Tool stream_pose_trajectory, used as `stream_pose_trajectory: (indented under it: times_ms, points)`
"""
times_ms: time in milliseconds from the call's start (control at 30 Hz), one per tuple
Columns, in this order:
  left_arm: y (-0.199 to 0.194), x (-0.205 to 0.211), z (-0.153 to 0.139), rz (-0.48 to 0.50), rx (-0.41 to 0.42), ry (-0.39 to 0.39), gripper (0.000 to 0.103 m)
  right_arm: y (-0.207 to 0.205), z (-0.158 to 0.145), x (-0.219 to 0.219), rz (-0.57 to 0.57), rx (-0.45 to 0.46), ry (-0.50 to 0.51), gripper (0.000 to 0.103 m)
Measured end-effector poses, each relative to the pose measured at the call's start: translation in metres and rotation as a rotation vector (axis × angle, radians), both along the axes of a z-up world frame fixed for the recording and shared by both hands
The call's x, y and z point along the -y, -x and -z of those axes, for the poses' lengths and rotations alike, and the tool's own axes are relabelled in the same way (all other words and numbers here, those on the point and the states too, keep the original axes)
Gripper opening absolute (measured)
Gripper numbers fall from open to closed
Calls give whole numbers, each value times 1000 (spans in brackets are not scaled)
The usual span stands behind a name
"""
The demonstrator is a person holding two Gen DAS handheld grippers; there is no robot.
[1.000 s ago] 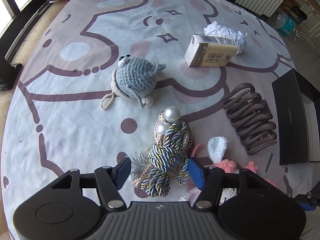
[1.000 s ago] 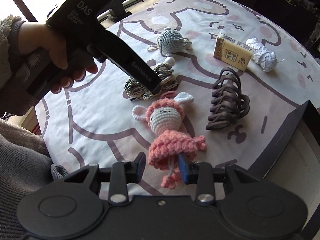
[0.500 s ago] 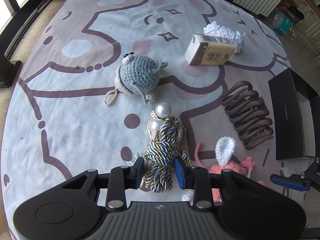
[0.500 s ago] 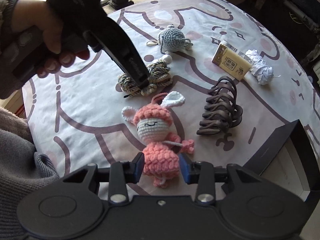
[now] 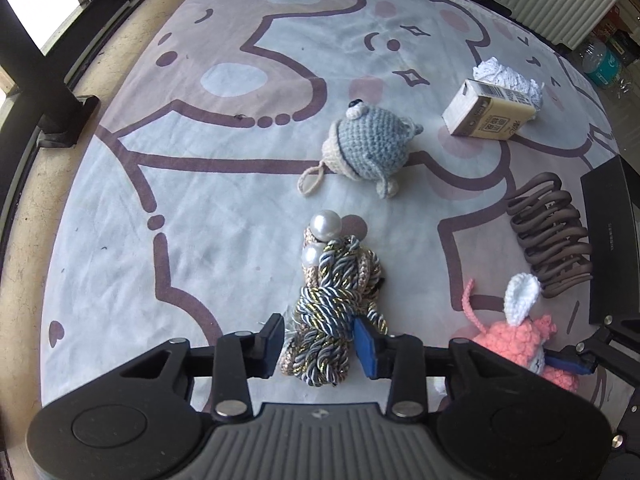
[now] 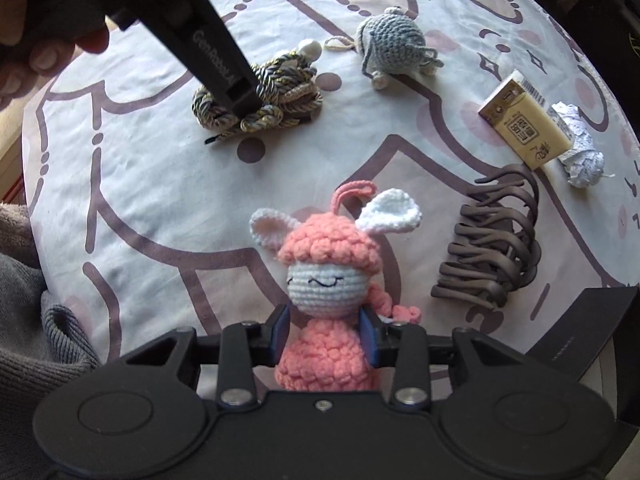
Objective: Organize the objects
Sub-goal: 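Lower the left gripper onto the pearl-beaded rope toy and close it, then lift the rope toy with the left gripper while the right gripper lifts the bunny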
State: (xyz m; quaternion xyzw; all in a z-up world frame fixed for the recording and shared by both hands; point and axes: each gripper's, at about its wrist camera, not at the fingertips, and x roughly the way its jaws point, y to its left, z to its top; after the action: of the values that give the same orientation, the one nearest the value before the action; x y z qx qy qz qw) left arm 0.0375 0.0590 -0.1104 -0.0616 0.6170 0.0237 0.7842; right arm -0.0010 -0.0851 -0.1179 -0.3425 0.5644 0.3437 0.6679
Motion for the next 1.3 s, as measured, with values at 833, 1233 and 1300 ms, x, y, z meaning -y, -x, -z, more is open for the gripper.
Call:
stream_pose_trajectory:
  times_ms: [833,1233,1300]
  points:
    - [-17,20,18,70,-30,-51,49,-18,-16,30,198,-27,-185,31]
    - [-14,20,-15,33,79,-60,49,-29,-43,47,337,48,-296,31]
    - [-13,21,-23,24,101,-42,49,-31,-50,52,375,71,-323,31]
